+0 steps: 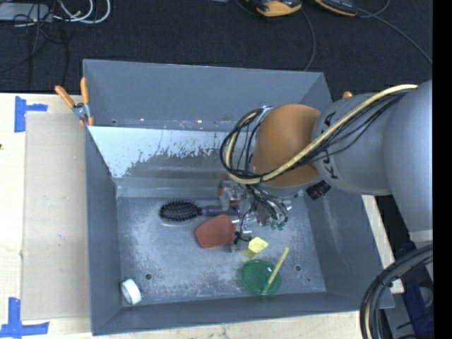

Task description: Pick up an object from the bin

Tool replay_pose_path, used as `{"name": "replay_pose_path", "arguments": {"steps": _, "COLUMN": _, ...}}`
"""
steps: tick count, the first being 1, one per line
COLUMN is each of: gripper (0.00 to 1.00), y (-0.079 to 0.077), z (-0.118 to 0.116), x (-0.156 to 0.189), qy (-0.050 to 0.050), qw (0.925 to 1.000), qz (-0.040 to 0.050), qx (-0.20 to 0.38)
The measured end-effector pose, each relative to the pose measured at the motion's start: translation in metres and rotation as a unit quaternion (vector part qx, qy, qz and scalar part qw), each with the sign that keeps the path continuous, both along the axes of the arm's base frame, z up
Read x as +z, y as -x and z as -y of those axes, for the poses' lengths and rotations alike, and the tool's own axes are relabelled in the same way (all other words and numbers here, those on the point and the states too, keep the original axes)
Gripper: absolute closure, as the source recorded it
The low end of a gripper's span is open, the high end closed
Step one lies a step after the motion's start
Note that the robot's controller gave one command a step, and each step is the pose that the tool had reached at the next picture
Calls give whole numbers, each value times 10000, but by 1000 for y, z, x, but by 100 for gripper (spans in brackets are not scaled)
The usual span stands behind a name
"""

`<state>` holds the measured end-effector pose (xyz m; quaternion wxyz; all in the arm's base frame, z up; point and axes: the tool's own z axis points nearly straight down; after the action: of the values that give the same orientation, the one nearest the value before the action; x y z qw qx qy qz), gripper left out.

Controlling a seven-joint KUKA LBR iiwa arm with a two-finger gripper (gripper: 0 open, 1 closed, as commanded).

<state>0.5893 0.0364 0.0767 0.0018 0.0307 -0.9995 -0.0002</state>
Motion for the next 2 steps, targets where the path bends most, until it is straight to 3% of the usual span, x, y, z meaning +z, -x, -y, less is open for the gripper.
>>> {"name": "replay_pose_path", "arguments": {"steps": 1, "gripper": 100, "y": 6, "z": -5, "x": -2, "qy": -9, "qw": 9967, "qz": 39, "qx": -809}}
{"name": "replay_pose_path", "arguments": {"steps": 2, "gripper": 100, "y": 6, "z": -5, "x": -2, "qy": -10, "qw": 9967, "qz": 39, "qx": -810}}
